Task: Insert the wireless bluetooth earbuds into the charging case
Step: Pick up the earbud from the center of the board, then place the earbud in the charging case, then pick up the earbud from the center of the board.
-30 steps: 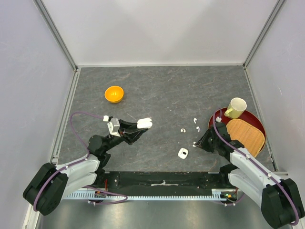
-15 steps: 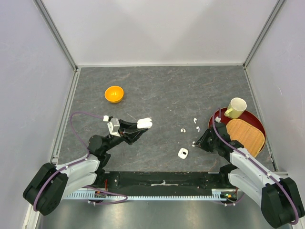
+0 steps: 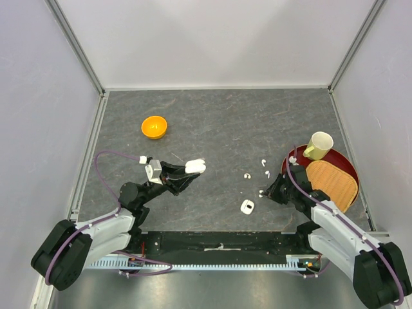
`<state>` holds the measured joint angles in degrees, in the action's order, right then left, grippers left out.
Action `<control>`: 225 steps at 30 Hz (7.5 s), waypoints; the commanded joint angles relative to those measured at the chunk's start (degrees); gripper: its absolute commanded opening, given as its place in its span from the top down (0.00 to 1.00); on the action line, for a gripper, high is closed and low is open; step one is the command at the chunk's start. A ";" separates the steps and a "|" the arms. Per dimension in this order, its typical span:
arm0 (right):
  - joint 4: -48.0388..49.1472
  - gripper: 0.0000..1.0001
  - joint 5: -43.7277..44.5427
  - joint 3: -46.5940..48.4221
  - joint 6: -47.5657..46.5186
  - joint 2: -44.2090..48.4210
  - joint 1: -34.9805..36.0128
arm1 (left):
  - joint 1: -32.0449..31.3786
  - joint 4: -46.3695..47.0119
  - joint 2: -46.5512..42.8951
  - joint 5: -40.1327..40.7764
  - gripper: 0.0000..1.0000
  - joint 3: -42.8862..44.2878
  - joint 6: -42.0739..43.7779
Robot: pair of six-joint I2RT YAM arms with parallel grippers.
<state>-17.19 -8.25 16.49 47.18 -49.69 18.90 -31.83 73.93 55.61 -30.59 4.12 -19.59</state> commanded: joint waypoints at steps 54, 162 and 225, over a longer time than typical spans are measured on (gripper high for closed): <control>-28.34 1.00 -14.95 68.06 -57.11 -26.07 35.86 | 0.63 5.35 1.60 -23.55 0.98 9.06 -3.52; -9.61 0.09 10.81 49.88 -43.06 -0.41 26.04 | 0.63 1.13 -0.85 -16.00 0.98 7.22 -0.62; -0.48 0.56 -10.03 32.46 -29.25 -42.77 0.53 | 0.63 -7.13 -4.55 -15.29 0.98 7.13 3.33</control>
<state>-19.55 -16.88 49.52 17.85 -92.73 19.38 -31.24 65.65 50.89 -46.59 10.85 -17.91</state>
